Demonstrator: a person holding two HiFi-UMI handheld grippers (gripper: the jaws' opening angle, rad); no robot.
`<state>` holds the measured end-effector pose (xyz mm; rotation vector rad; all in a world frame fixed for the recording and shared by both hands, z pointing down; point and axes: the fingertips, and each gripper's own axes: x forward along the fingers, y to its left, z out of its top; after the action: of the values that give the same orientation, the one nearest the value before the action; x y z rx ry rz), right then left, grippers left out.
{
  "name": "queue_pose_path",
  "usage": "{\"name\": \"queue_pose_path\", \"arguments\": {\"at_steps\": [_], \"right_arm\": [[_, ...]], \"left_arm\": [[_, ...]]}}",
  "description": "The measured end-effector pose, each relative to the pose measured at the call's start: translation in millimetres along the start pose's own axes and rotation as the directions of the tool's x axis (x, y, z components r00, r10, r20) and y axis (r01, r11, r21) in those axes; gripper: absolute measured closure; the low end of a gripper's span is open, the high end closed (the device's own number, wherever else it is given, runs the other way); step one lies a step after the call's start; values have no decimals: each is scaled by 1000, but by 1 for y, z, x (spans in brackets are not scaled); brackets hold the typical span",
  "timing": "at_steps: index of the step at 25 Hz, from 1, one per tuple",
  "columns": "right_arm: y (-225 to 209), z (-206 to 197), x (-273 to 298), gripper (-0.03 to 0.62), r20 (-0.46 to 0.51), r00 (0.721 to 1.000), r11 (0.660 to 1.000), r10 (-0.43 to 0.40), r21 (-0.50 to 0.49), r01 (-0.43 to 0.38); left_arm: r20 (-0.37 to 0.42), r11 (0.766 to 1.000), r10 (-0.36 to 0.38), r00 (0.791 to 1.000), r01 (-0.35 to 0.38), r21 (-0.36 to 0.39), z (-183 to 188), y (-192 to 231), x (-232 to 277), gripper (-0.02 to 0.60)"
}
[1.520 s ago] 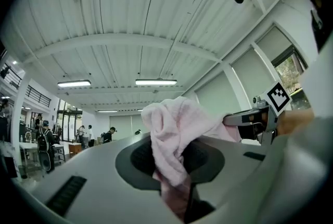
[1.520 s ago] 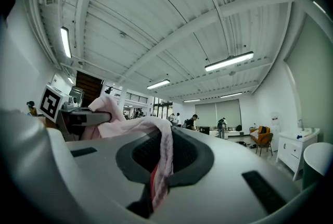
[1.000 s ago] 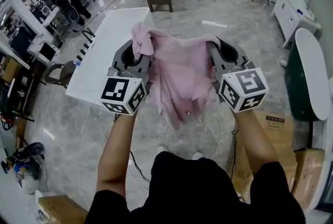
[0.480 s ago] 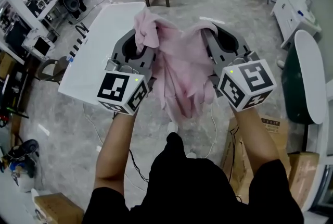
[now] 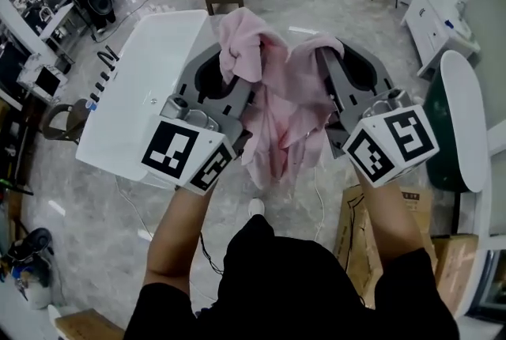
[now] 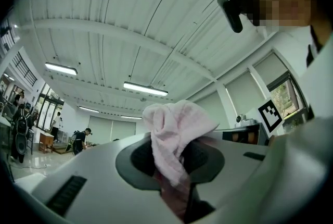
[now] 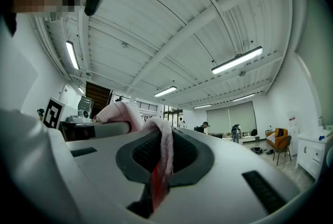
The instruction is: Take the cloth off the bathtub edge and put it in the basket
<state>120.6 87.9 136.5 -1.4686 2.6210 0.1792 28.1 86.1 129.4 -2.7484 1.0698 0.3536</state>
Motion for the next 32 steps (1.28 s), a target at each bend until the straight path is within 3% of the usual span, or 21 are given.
{"name": "queue_pose_path", "arguments": {"at_steps": [10, 20, 29, 32], "right_arm": [[-44, 6, 90, 559, 3, 998, 996, -58, -67, 58], [-79, -4, 182, 559, 14, 996, 993, -89, -78, 89], [-116, -8, 242, 559, -6, 990, 987, -139, -82, 138], [-115, -10, 260, 559, -18, 993, 988, -120, -99, 118]], "left_arm": [[25, 999, 11, 1000, -13, 49, 4, 93, 42, 485], [13, 998, 14, 1000, -15, 67, -26, 177, 79, 485], [-11, 993, 75, 997, -74, 97, -42, 268, 101, 485], [-26, 991, 97, 995, -94, 98, -48, 284, 99, 485]]}}
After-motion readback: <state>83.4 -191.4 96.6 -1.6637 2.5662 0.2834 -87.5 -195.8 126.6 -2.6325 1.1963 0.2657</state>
